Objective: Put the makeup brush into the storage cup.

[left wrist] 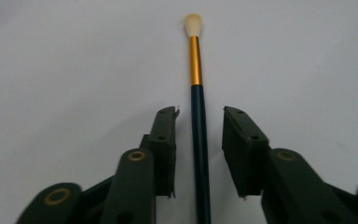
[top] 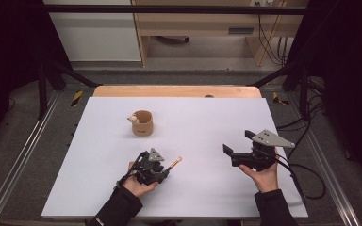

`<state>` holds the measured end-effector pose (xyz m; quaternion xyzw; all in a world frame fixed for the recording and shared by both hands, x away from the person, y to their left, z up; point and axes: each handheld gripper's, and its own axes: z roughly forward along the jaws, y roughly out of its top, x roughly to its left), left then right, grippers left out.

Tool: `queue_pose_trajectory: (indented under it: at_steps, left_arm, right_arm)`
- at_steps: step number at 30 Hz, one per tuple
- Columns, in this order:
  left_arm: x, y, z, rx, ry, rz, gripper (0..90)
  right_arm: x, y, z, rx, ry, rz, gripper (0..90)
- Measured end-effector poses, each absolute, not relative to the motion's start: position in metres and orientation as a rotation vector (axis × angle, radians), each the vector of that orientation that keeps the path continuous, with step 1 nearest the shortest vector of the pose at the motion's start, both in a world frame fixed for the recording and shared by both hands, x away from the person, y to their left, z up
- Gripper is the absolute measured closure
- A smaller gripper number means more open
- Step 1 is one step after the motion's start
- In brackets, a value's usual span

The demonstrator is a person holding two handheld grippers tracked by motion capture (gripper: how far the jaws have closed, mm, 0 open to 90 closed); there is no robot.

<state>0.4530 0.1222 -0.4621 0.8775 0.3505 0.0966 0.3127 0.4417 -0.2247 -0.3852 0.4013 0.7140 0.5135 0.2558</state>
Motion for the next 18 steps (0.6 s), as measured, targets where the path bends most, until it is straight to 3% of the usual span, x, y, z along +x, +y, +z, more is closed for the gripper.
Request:
queue_pose_trajectory:
  at_steps: [10, 18]
  left_arm:
    - [0.466, 0.124, -0.445, 2.395, 0.889, 0.185, 48.7]
    - [0.473, 0.112, -0.442, 2.503, 0.858, 0.163, 45.6]
  right_arm:
    - [0.442, -0.224, -0.385, 1.092, 1.948, 1.393, 4.8]
    - [0.442, -0.225, -0.385, 1.093, 1.952, 1.393, 4.8]
